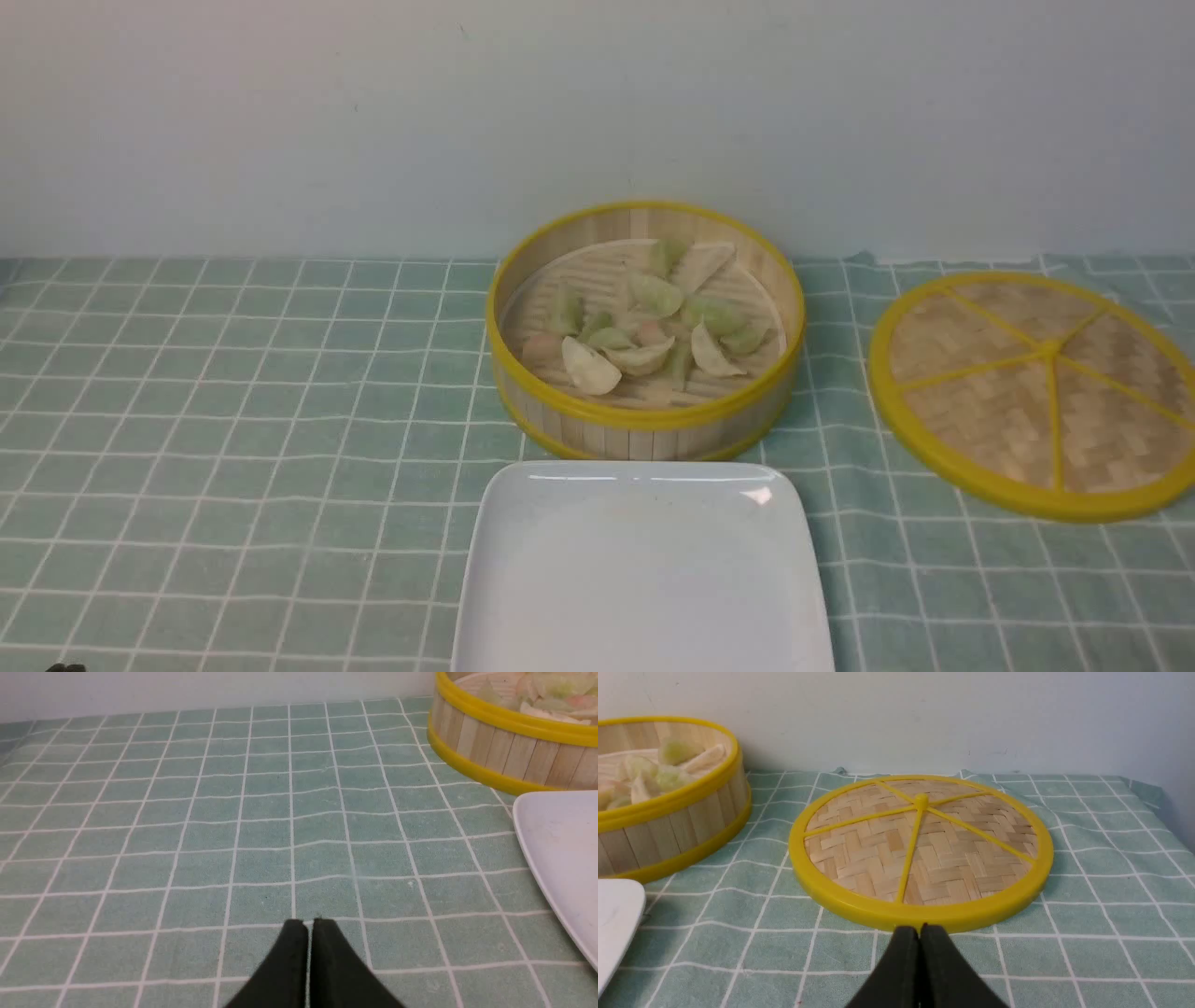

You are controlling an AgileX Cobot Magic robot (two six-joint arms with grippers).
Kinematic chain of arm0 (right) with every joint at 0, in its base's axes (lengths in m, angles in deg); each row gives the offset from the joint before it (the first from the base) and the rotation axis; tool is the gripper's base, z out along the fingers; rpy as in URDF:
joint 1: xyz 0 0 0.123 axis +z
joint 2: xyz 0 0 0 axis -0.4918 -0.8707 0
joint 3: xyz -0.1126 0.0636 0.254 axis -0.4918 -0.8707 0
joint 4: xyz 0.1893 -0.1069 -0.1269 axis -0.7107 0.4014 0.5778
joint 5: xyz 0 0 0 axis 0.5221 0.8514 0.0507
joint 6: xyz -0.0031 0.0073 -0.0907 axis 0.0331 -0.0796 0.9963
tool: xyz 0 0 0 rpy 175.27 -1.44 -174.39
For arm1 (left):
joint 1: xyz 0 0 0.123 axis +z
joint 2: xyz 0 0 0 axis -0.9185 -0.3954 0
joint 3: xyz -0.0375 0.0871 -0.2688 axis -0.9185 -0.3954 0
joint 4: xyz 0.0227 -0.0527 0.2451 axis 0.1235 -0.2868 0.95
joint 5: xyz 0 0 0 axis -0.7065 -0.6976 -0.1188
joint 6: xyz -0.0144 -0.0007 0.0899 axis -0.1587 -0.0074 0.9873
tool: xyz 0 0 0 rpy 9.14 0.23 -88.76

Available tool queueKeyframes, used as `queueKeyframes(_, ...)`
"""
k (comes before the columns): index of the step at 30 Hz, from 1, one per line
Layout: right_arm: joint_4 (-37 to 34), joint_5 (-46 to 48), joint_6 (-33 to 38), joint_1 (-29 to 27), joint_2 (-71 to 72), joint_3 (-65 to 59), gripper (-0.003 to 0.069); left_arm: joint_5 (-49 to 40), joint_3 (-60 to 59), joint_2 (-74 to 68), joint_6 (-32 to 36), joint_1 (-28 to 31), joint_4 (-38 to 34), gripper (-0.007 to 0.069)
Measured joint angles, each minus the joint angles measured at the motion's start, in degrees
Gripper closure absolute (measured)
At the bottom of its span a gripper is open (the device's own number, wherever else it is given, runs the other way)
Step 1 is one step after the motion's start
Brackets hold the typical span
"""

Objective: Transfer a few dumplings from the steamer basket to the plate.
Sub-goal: Use the left arm to grab a dumpling from the steamer

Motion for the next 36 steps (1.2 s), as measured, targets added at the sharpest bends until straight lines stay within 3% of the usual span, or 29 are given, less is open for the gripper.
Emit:
queueKeyframes(19,0.0,0.0,0.0,0.0,0.0,0.0,0.0672,0.12,0.0,0.0,0.0,0.0,0.17,0.0631)
queueKeyframes(23,0.0,0.0,0.0,0.0,0.0,0.0,0.0672,5.21,-0.19,0.0,-2.96,0.0,-5.95,0.0631)
queueKeyframes(26,-1.3,-0.56,-0.35,0.0,0.0,-0.06,0.0672,15.94,-0.19,0.0,-6.04,0.0,-14.52,0.0631)
queueKeyframes(30,-10.91,-5.44,-3.4,0.0,0.0,-0.47,0.0672,26.33,-0.19,0.0,-8.67,0.0,-22.69,0.0631)
queueKeyframes(32,-21.64,-12.23,-8.68,0.0,0.0,-0.47,0.0672,35.7,-0.19,0.0,-10.92,0.0,-28.7,0.0631)
queueKeyframes(33,-23.69,-13.27,-9.56,0.0,0.0,-0.47,0.0672,37.05,-0.19,0.0,-11.45,0.0,-29.39,0.0631)
queueKeyframes(34,-31.63,-16.9,-12.44,0.0,0.0,-0.47,0.0672,39.86,0.61,0.0,-13.55,0.0,-31.12,0.0631)
queueKeyframes(36,-40.1,-20.21,-14.13,0.0,0.0,-0.47,0.0672,38.05,4.06,0.0,-15.56,0.0,-30.81,0.0631)
